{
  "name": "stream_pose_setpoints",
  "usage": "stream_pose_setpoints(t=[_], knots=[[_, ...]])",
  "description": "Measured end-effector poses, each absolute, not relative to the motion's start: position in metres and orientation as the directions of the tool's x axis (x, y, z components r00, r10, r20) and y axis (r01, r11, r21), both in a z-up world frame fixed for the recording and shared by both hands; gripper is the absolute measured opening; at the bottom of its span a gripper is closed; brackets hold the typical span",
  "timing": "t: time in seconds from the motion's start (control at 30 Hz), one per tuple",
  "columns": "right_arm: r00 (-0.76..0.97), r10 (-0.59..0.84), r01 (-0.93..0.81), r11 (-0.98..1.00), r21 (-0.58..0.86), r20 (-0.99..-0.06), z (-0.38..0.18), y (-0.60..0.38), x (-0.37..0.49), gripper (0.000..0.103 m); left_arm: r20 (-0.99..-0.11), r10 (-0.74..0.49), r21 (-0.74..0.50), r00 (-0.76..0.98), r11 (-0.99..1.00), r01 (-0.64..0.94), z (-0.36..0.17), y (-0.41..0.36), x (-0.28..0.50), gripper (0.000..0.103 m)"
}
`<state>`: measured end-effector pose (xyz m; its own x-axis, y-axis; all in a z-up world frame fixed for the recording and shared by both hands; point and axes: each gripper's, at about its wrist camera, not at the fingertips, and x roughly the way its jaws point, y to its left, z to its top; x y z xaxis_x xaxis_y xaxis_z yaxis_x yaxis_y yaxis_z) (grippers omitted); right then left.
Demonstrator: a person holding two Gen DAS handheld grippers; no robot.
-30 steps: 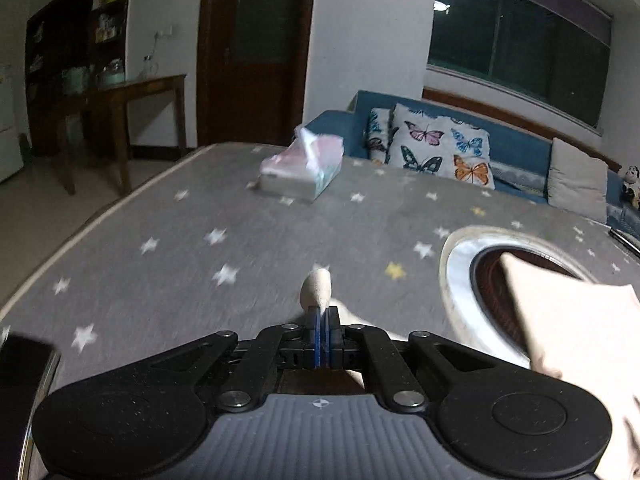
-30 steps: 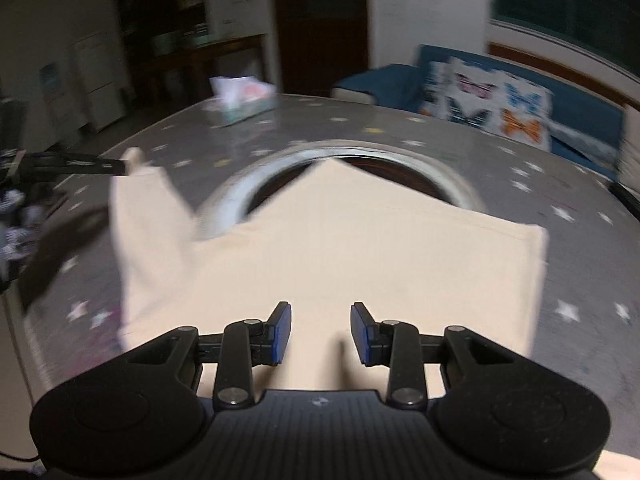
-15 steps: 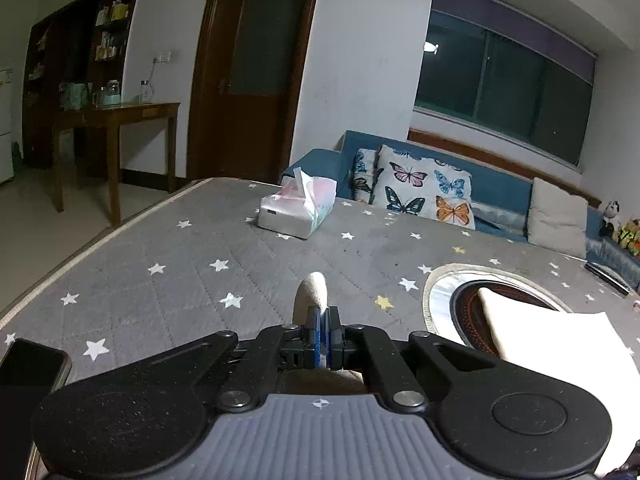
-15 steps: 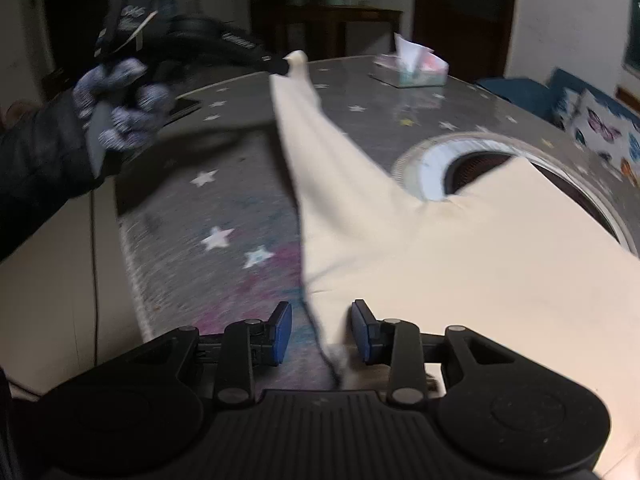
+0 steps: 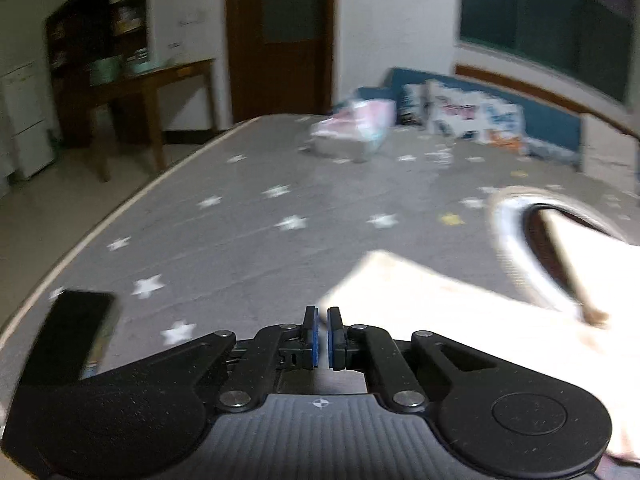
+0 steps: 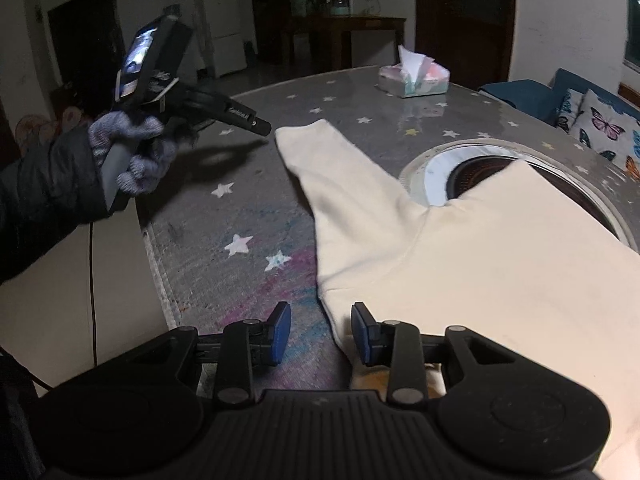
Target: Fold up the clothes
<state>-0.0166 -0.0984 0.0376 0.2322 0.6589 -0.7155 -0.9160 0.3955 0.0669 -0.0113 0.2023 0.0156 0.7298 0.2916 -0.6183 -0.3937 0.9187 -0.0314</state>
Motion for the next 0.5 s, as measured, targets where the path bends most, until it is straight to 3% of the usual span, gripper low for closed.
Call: stream_pose_setpoints(t=[0.5], knots=[[0.361, 0.613, -0.815, 0.574, 0.082, -0.702, 0.051, -0.168, -0.002, 0.042, -0.618, -0.154, -0.083, 0.771, 0.988, 0.13, 0.023, 0.048, 0.006, 0.008]])
